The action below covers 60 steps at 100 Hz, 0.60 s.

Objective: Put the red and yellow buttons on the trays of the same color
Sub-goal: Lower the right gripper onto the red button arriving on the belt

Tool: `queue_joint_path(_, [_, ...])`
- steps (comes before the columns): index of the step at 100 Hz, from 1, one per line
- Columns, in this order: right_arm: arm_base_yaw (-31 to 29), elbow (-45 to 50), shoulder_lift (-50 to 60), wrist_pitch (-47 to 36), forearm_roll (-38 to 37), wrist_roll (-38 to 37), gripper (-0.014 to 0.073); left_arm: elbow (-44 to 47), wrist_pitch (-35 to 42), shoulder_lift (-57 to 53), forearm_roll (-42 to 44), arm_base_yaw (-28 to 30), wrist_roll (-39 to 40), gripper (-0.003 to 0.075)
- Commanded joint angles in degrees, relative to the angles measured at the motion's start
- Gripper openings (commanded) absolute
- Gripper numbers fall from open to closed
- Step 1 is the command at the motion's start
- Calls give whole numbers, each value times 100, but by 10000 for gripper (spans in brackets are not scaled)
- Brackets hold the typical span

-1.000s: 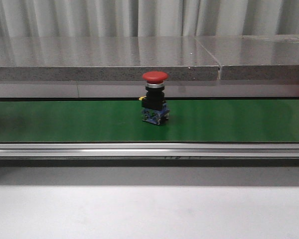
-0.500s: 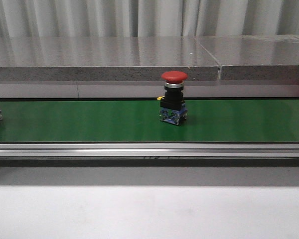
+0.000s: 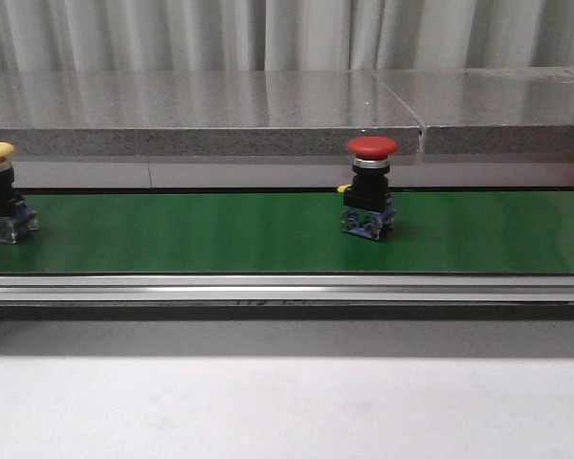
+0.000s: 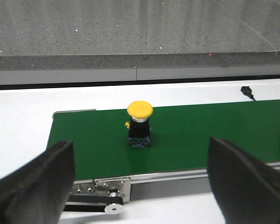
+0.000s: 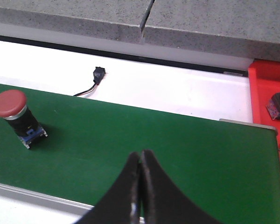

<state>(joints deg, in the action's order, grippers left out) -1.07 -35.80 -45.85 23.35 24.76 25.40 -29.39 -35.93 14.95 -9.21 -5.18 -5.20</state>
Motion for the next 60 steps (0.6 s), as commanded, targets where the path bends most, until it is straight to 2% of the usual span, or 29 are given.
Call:
queue_joint_path(1, [-2,-182,44,-331,79,67,-67,15,233,-334,-168,-32,27,388])
queue_joint_path(22, [-2,-182,37,-360,79,67,-67,107,166,-643,-181,-32,27,12])
queue_joint_path(25, [-2,-182,37,-353,79,67,-67,107,166,-643,-181,-32,27,-18])
queue_joint_path(47, [-2,-182,37,-252,79,67,-55,107,166,-643,-190,-32,27,-19])
queue_joint_path(54, [-2,-182,37,-184,79,67,12,107,166,-643,-190,-32,27,-19])
queue_joint_path(60, [-2,-182,37,-107,82,67,131,107,166,-643,-190,-32,27,-19])
